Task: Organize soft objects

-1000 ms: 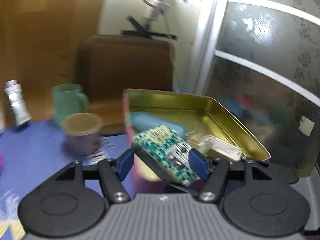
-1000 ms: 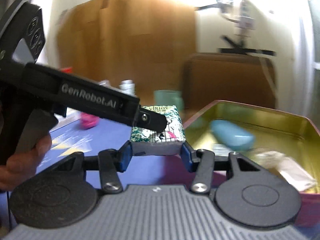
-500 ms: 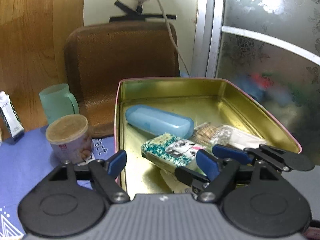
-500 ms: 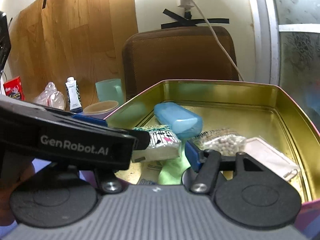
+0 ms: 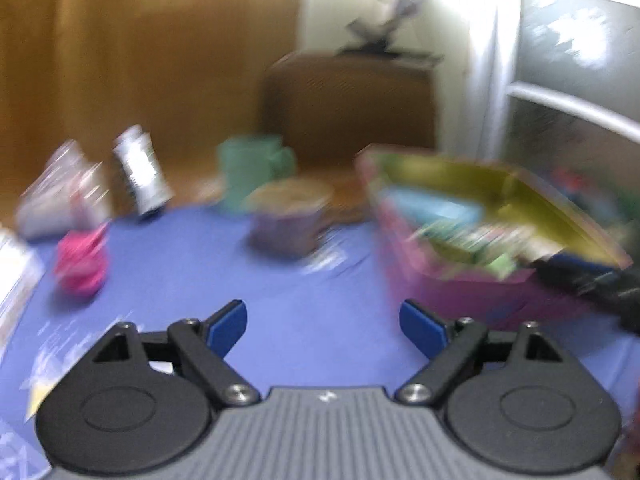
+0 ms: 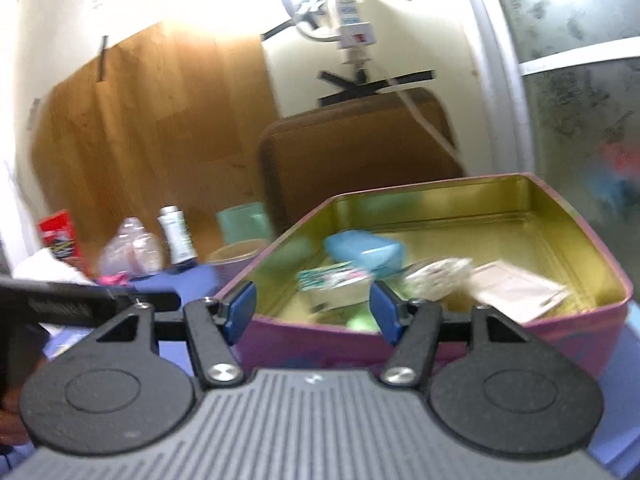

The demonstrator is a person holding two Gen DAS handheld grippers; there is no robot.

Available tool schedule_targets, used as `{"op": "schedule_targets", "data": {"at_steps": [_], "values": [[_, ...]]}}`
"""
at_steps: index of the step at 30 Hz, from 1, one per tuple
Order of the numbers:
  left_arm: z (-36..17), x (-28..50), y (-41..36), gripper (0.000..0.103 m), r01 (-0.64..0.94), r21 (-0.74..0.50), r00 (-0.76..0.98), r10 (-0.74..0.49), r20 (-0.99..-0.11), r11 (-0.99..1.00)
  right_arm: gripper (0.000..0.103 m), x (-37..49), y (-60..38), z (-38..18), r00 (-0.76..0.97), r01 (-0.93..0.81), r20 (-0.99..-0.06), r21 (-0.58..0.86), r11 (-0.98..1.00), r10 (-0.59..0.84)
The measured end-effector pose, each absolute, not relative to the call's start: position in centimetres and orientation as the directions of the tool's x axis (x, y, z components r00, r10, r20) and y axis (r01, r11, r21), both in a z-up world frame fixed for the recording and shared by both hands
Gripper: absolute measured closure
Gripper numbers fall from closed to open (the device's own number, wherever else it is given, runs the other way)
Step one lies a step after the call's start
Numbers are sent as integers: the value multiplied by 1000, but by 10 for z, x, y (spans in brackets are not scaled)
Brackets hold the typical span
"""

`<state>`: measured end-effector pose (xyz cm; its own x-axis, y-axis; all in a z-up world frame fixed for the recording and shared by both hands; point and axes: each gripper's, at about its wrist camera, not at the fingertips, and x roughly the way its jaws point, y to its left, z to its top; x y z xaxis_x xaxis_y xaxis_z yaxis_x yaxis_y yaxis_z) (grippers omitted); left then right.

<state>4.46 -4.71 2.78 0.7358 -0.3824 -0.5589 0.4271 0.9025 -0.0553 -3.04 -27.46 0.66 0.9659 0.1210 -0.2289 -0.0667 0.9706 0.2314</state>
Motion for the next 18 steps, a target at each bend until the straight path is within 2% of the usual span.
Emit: {"op": "schedule_targets", "data": {"at_steps": [4,8,14,18], "values": [[6,47,-15,16,339,-77,725,-312,-615,938,39,-29,-237,0,942,-163,-266,165,973,203],[0,39,-9,16,329,-96,716,-314,-624,940,39,-28,-221,-8,930,-171,-303,154,973,211],[-1,29,-33,16,371,-81,703,-337,-627,925,38,-40,-246,-9,944,-47,-308,239,970,121],[-7,20,-51,14,368,-36,714,-307,-629,929,38,-52,-263,-15,947,22,-313,289,957,73]]}}
